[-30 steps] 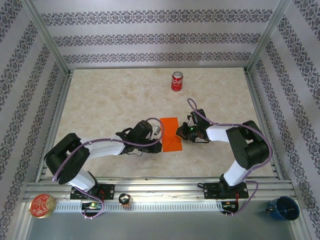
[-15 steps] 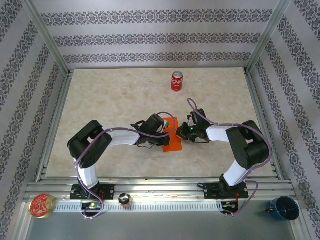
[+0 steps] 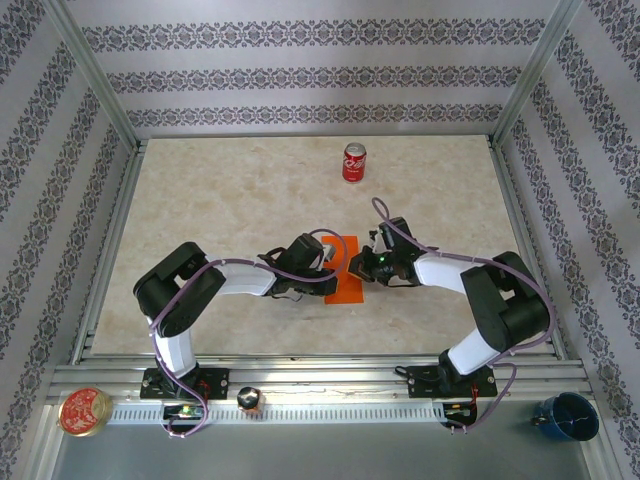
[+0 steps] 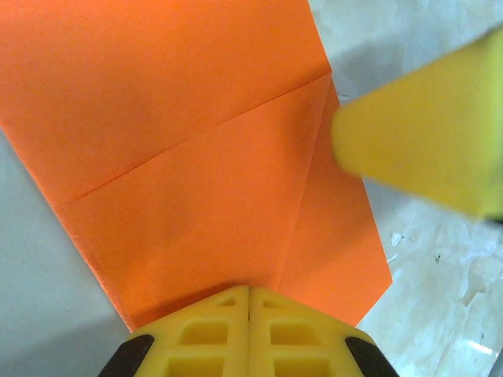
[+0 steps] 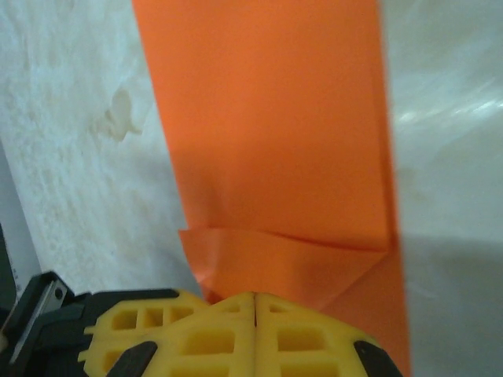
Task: Fold a paper plane with a square sheet of paper (pick it up from the middle)
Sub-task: Fold the triangle a second time at the center of the table.
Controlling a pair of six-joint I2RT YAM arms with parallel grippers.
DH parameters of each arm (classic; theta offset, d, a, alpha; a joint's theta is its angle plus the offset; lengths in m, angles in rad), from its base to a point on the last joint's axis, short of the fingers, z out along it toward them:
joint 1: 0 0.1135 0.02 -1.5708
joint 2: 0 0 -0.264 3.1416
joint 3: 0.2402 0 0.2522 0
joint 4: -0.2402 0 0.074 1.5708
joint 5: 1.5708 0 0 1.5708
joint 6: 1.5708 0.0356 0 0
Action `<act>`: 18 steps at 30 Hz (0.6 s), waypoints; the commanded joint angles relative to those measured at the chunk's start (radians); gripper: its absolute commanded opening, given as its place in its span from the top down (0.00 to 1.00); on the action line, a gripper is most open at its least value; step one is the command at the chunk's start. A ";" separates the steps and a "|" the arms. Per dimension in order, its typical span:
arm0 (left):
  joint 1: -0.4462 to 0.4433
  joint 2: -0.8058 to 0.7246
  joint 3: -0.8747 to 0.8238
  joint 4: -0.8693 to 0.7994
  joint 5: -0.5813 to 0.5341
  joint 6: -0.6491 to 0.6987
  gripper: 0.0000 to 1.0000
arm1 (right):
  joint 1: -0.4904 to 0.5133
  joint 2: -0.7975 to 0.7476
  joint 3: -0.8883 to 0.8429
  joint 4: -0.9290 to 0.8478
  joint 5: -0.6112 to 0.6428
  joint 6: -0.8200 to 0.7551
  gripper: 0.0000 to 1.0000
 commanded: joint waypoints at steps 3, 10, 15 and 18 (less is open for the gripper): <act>0.006 0.017 -0.036 -0.101 -0.015 0.018 1.00 | 0.037 0.070 0.007 0.019 -0.060 -0.028 1.00; 0.006 0.011 -0.023 -0.148 -0.029 0.049 1.00 | -0.039 0.114 -0.002 -0.024 0.002 -0.035 1.00; 0.006 0.012 -0.028 -0.151 -0.030 0.054 1.00 | -0.101 0.107 0.027 -0.031 -0.023 -0.044 1.00; 0.006 0.014 -0.031 -0.152 -0.033 0.053 1.00 | -0.129 0.107 0.051 -0.042 -0.031 -0.044 1.00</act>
